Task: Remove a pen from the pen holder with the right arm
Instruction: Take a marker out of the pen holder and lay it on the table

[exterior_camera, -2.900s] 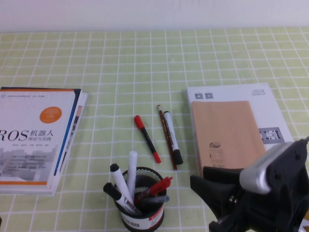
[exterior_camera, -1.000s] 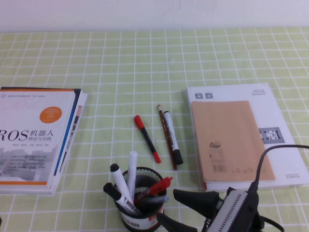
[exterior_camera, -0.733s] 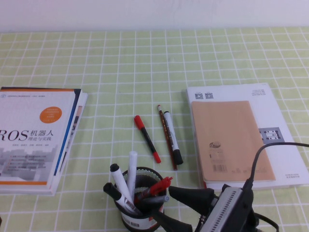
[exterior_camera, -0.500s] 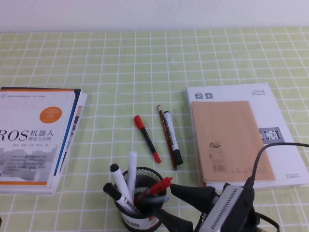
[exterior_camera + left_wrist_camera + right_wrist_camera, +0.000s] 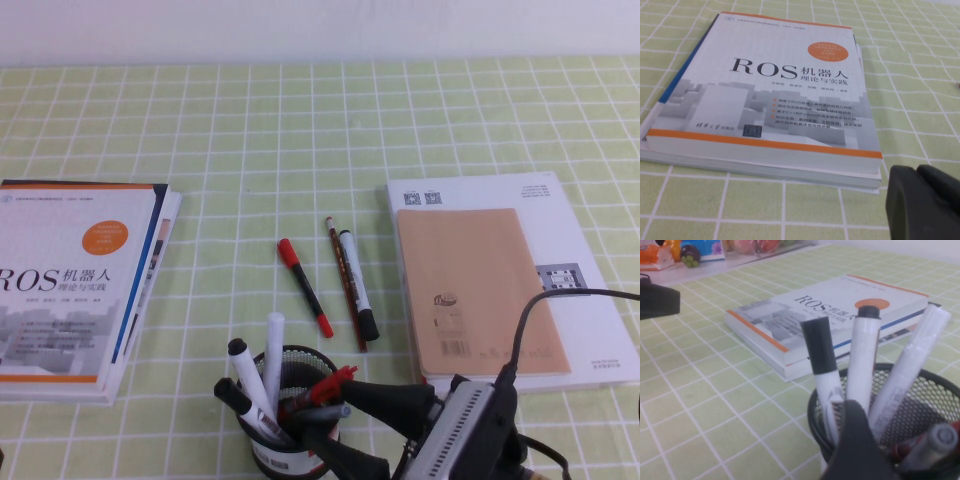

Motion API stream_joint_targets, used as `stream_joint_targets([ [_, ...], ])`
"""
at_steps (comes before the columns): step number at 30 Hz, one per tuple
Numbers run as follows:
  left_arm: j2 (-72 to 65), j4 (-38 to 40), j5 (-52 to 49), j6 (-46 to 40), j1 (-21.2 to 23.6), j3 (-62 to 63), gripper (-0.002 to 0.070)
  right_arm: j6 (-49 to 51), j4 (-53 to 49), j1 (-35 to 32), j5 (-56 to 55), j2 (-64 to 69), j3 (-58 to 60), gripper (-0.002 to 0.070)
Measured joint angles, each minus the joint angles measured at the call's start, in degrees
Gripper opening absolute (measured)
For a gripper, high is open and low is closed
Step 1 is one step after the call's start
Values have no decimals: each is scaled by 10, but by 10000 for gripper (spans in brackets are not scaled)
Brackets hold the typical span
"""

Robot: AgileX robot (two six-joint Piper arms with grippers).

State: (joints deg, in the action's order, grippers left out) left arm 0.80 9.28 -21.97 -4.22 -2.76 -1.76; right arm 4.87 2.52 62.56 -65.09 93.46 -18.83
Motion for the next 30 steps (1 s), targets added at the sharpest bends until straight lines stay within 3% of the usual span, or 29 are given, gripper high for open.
stream_joint_targets([
  [8, 0, 0, 0, 0, 0, 0, -8, 0, -4, 0, -1, 0, -4, 345],
  [20, 0, 0, 0, 0, 0, 0, -8, 0, -4, 0, -1, 12, -5, 210],
  [27, 0, 0, 0, 0, 0, 0, -8, -1, -1, 0, -1, 12, -6, 55],
  [30, 0, 0, 0, 0, 0, 0, -8, -1, 2, 0, -1, 12, -6, 45],
])
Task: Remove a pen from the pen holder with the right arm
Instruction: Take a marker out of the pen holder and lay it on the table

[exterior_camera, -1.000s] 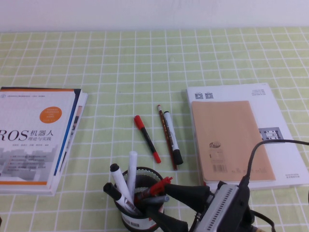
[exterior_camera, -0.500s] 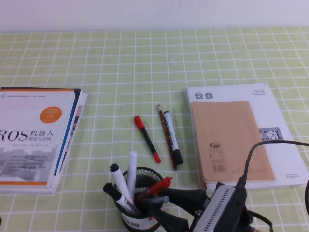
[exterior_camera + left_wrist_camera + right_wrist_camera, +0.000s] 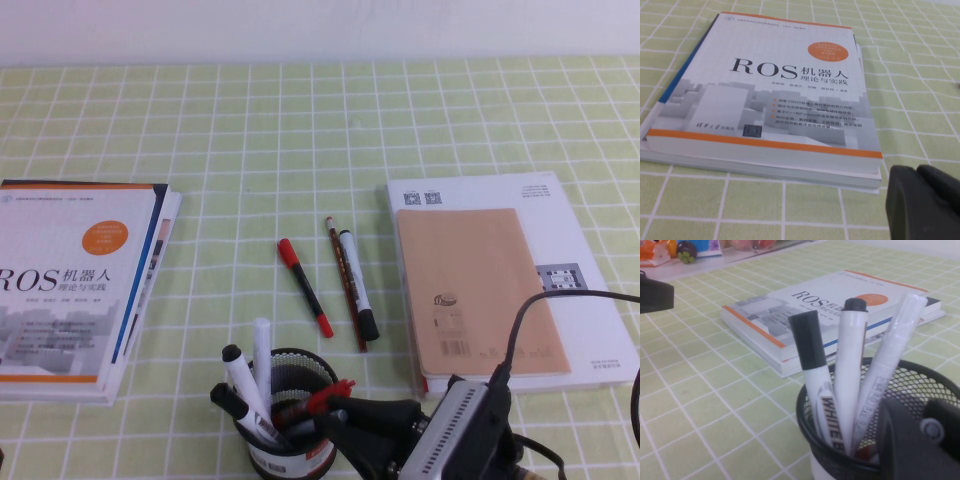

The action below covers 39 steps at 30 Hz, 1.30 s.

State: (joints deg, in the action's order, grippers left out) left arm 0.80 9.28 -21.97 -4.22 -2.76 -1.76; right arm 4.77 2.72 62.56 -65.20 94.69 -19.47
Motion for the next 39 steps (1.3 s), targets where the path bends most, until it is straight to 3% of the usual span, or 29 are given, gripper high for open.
stream_joint_targets([
  [16, 0, 0, 0, 0, 0, 0, -8, 25, 58, 0, 50, -114, -1, 45],
  [23, 0, 0, 0, 0, 0, 0, -8, 4, 77, 0, 256, -210, -52, 45],
  [34, 0, 0, 0, 0, 0, 0, -8, -254, 244, -1, 537, -285, -196, 45],
  [39, 0, 0, 0, 0, 0, 0, -8, -280, 257, -58, 641, -291, -253, 45],
])
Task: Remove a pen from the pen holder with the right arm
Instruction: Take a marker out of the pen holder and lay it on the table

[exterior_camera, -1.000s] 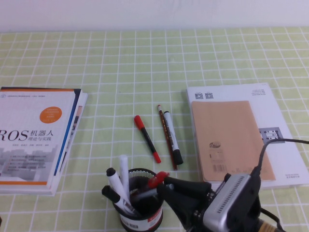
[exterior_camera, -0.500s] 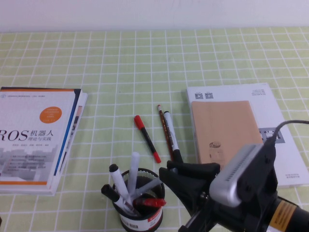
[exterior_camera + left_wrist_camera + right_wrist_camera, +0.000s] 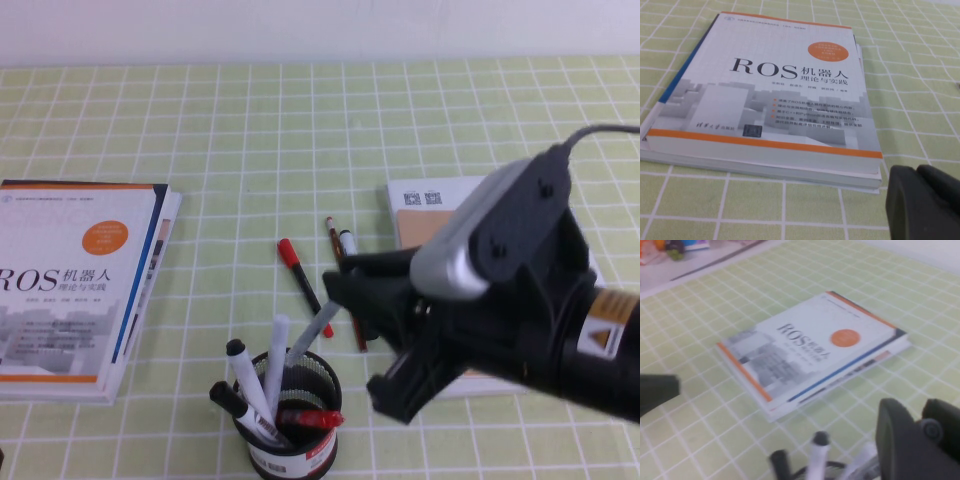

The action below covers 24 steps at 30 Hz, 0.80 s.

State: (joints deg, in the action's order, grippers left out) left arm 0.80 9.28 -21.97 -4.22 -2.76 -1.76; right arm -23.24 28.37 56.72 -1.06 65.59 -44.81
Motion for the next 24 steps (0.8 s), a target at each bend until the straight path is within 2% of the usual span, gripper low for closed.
stream_joint_targets([
  [10, 0, 0, 0, 0, 0, 0, -8, 159, -126, -176, 275, 64, -179, 44],
  [17, 0, 0, 0, 0, 0, 0, -8, 202, -172, -197, 456, 212, -337, 44],
  [24, 0, 0, 0, 0, 0, 0, -8, 206, -178, -205, 547, 374, -483, 44],
])
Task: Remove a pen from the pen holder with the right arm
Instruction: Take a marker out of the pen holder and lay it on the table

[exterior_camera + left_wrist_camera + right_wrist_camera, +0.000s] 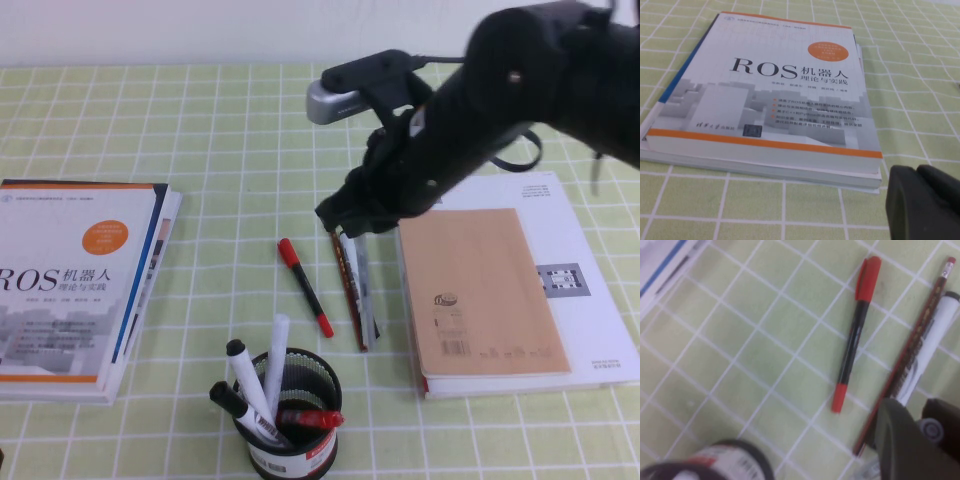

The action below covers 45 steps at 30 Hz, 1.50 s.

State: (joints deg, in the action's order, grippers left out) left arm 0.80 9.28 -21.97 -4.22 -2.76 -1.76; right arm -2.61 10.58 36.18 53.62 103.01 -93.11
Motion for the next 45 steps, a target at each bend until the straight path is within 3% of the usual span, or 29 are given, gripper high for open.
stream_joint_targets([
  [20, 0, 0, 0, 0, 0, 0, -8, 0, 42, -27, 52, 253, -254, 44],
  [33, 0, 0, 0, 0, 0, 0, -8, 2, 51, -38, 20, 312, -275, 46],
  [36, 0, 0, 0, 0, 0, 0, -8, 2, 54, -39, 7, 316, -275, 69],
  [42, 0, 0, 0, 0, 0, 0, -8, 2, 56, -39, -6, 317, -275, 212],
  [45, 0, 0, 0, 0, 0, 0, -8, 1, 56, -39, -7, 317, -275, 239],
])
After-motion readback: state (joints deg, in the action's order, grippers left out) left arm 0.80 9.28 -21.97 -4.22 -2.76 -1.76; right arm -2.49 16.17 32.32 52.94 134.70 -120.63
